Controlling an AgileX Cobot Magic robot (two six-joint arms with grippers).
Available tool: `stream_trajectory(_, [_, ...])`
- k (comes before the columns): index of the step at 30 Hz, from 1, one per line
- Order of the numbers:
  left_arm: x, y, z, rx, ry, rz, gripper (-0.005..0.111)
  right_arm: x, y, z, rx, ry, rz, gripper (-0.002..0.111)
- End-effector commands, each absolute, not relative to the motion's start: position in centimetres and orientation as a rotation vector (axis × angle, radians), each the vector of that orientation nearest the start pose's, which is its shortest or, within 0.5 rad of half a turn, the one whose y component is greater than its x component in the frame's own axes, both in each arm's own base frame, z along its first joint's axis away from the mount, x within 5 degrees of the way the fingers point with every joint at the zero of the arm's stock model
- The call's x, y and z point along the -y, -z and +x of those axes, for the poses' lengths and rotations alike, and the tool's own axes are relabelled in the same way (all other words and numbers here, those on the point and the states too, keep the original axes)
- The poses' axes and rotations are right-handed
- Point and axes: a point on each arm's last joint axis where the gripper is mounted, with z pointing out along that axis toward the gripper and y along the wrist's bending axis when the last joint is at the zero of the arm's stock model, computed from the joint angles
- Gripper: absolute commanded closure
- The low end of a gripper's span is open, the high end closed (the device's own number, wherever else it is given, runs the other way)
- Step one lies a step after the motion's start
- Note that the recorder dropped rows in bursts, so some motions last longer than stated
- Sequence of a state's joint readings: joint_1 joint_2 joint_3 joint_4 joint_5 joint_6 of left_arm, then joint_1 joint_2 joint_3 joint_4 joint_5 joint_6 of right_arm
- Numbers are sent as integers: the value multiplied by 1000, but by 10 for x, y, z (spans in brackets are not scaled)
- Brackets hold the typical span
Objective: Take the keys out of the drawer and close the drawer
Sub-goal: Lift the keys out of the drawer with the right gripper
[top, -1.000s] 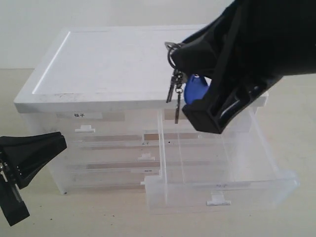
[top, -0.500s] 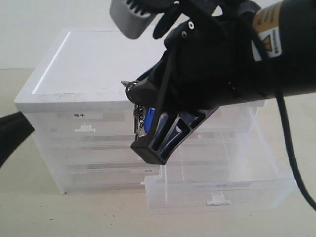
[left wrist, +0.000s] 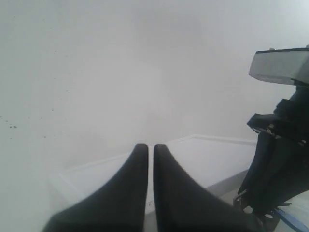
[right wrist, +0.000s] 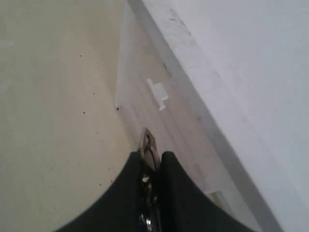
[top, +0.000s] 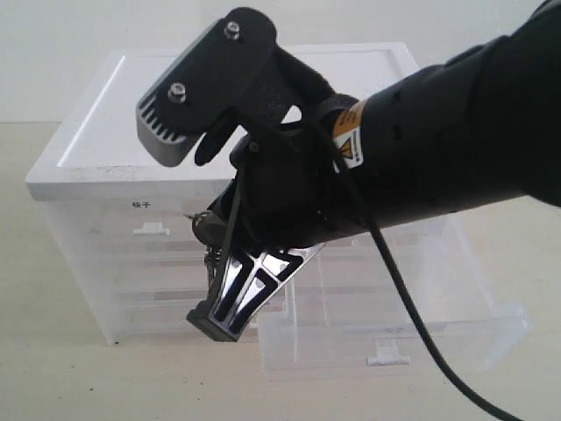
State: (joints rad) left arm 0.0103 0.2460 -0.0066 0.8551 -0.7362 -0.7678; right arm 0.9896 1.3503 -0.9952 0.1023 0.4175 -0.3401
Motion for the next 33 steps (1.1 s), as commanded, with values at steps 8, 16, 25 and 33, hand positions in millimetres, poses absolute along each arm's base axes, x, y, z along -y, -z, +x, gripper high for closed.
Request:
stream_trajectory(8, [41,-238,58,-1211,345,372,102,-253,-302,163,-1818,-425,-1353,108])
stream_trajectory(16, [42,-237,59,-1229,342,376,102,-259,-279,168,-1882,-364,-1441,108])
stream_trajectory(25, [41,-236,59,-1234,338,373,102,-263,-274,171,-1883,-362,-1440,108])
stream_trajectory(33, [42,-236,59,-1239,343,376,102,-262,-270,170,-1916,-351,-1467,108])
